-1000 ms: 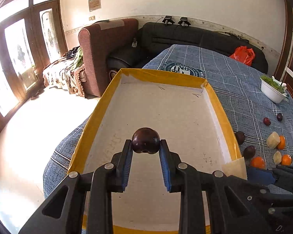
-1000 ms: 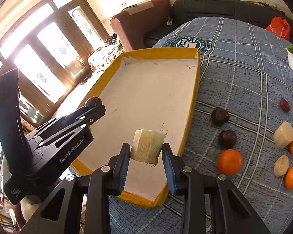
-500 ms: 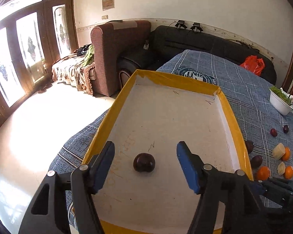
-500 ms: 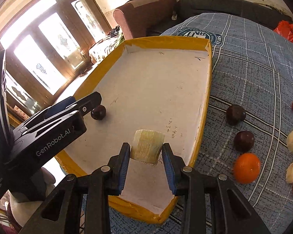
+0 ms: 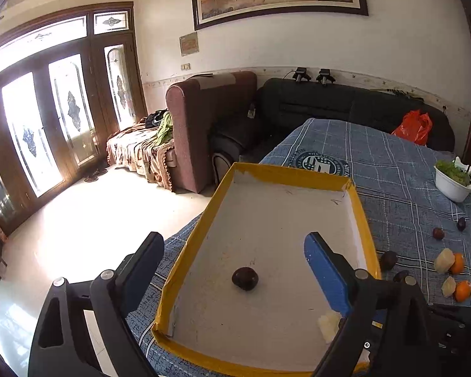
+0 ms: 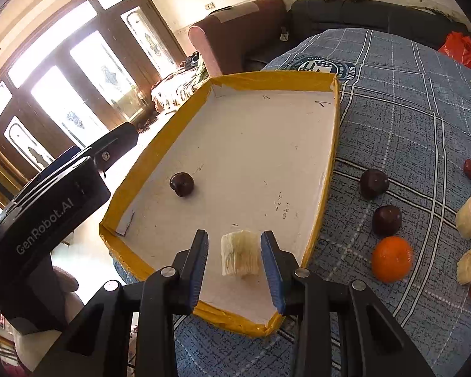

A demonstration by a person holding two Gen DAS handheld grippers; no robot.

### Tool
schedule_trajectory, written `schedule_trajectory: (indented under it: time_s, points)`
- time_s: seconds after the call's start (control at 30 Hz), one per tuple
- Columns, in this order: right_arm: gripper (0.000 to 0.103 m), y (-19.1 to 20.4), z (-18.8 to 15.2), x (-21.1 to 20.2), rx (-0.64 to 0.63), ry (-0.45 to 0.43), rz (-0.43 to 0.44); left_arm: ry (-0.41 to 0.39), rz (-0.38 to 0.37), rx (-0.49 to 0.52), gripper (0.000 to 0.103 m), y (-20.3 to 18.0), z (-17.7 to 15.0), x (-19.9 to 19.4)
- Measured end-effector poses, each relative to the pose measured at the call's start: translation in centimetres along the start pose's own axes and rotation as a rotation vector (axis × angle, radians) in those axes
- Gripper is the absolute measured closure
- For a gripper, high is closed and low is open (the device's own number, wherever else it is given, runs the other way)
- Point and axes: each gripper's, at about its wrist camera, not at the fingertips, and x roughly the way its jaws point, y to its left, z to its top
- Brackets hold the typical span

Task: Organize fruits
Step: 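Carry plum and yam chunk over the yellow tray and open both tools, then grasp a leafy tangerine with the right tool while the left grasps a beige yam slice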

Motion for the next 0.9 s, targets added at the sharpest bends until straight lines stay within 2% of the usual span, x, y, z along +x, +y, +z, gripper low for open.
schedule_trajectory:
  time_s: [0.53, 0.9]
  points:
    - [0.063, -3.8, -3.2, -5.7, 0.116, -0.088, -0.002, -0.076, -0.017, 0.082, 0.010, -3.5, 0.4, -4.0]
    - [0.062, -7.6, -4.8, -8.5, 0.194, -0.137, 0.001, -0.058, -0.074, 0.156, 0.010, -7.2, 0.0, -4.3]
